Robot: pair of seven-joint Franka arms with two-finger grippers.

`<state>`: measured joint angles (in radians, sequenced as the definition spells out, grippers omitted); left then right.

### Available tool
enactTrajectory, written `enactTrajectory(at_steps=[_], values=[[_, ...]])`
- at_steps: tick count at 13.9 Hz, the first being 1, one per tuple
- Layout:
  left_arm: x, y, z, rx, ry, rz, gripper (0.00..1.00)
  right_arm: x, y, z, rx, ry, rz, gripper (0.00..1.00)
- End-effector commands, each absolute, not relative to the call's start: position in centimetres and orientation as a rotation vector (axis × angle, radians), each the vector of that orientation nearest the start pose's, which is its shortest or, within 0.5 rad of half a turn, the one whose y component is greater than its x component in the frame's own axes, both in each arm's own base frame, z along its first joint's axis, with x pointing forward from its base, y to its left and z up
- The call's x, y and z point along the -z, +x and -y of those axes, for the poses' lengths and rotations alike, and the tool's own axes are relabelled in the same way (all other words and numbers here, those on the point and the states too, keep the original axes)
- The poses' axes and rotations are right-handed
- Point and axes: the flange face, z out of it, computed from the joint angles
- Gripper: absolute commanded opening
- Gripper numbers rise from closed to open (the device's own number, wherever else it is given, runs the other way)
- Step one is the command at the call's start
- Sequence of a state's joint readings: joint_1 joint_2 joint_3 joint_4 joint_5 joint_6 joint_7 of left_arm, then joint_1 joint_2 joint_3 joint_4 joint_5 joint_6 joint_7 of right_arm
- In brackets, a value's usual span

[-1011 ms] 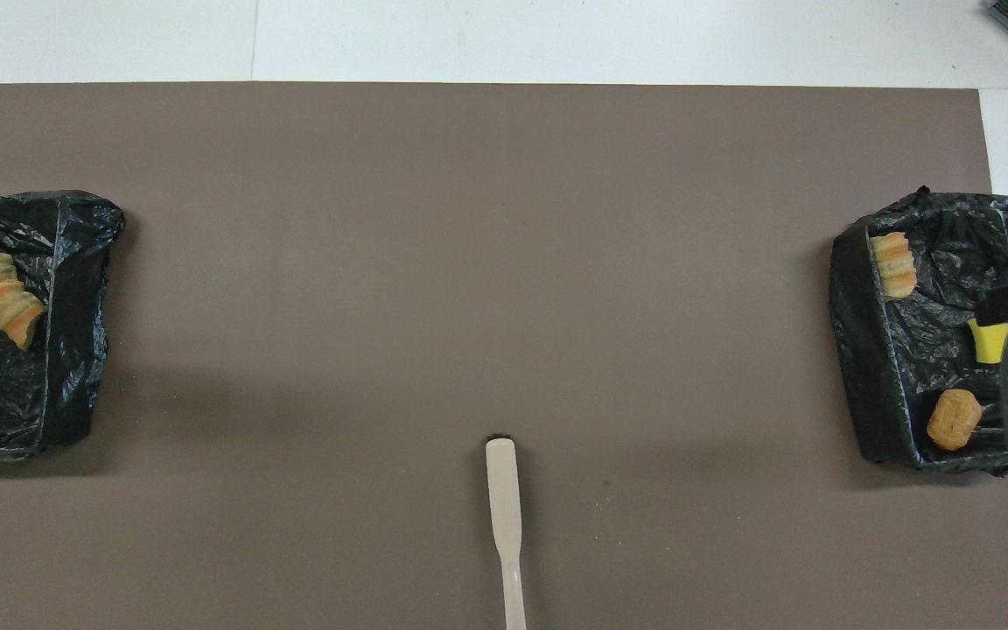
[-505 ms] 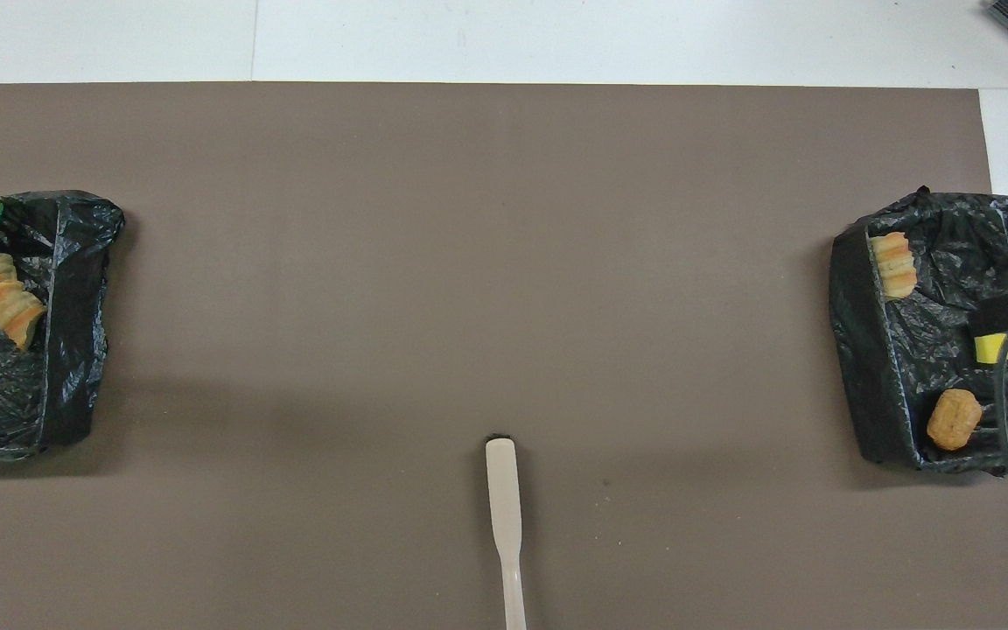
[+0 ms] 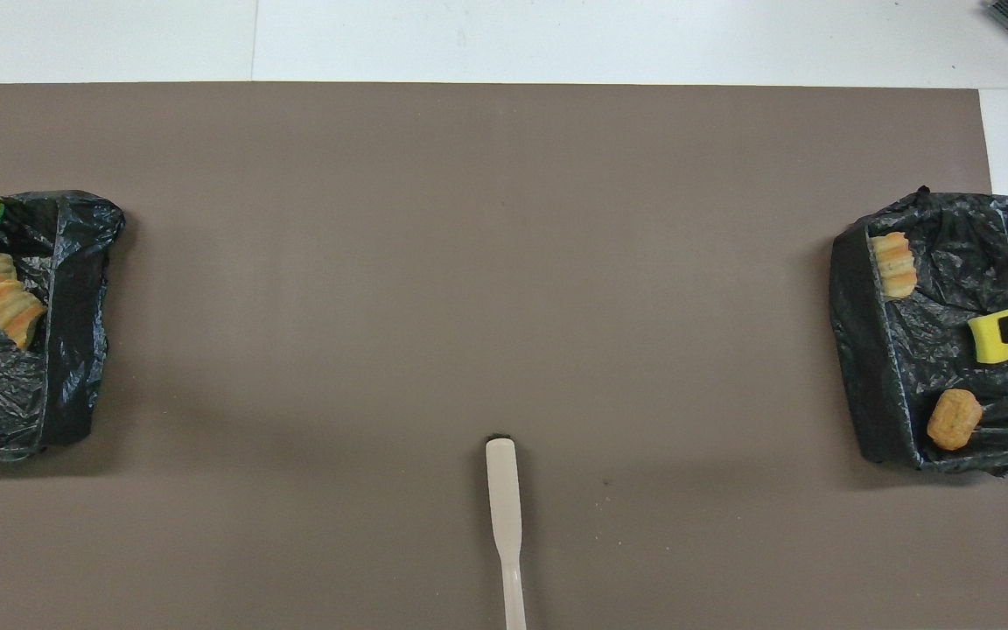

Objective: Sweep and dump trash in bin
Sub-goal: 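Tip the dustpan over the bin with the left gripper, then bring the empty dustpan back to the table center with the left gripper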

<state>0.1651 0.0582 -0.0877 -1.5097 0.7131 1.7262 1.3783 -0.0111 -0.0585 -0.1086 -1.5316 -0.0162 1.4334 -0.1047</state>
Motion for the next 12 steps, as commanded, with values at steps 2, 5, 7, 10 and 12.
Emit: enactTrajectory(at_steps=[2, 5, 7, 10, 12], values=[[-65.0, 56.5, -9.0, -0.311, -2.250, -1.484, 0.00, -66.6, 52.0, 5.6, -0.078, -3.142, -0.033, 1.00], [-62.9, 53.9, -6.9, -0.199, -2.533, -1.253, 0.00, -66.6, 52.2, 4.9, -0.076, -3.148, -0.003, 1.00], [-61.3, 52.8, -2.7, -0.139, -2.660, -1.159, 0.00, -66.6, 52.5, 3.1, -0.066, -3.183, 0.044, 1.00], [-59.2, 52.5, 5.5, -0.081, -2.844, -0.864, 0.00, -66.9, 52.8, 1.1, -0.009, -3.167, 0.068, 1.00], [-58.2, 52.3, 10.3, -0.018, -2.945, -0.710, 0.00, -66.8, 52.8, 1.8, -0.028, -3.157, 0.047, 1.00]])
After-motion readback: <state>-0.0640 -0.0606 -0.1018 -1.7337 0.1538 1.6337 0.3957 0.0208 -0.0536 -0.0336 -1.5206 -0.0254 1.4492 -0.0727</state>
